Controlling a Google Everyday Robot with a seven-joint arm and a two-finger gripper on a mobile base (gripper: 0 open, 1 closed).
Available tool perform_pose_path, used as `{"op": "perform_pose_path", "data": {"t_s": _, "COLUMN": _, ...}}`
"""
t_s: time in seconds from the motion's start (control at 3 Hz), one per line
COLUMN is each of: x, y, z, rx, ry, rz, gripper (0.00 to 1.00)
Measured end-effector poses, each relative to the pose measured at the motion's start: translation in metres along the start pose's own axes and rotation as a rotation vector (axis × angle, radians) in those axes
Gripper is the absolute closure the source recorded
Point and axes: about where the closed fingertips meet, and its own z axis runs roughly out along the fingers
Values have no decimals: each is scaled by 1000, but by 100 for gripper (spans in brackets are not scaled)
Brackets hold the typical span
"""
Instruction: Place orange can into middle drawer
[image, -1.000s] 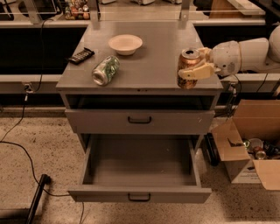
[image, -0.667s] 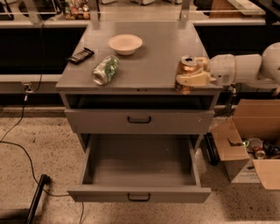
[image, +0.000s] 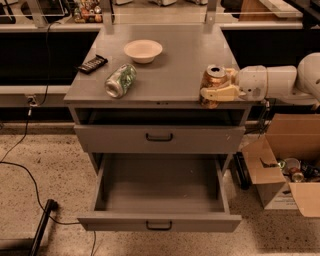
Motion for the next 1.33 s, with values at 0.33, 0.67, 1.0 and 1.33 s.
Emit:
{"op": "perform_pose_path", "data": {"t_s": 0.33, "x": 0, "y": 0, "z": 0, "rx": 0, "ry": 0, "rz": 0, "gripper": 100}}
{"op": "perform_pose_path", "data": {"t_s": 0.67, "x": 0, "y": 0, "z": 0, "rx": 0, "ry": 0, "rz": 0, "gripper": 100}}
{"op": "perform_pose_path", "data": {"t_s": 1.0, "x": -1, "y": 0, "z": 0, "rx": 0, "ry": 0, "rz": 0, "gripper": 100}}
{"op": "perform_pose_path", "data": {"t_s": 1.33, "x": -1, "y": 0, "z": 0, "rx": 0, "ry": 0, "rz": 0, "gripper": 100}}
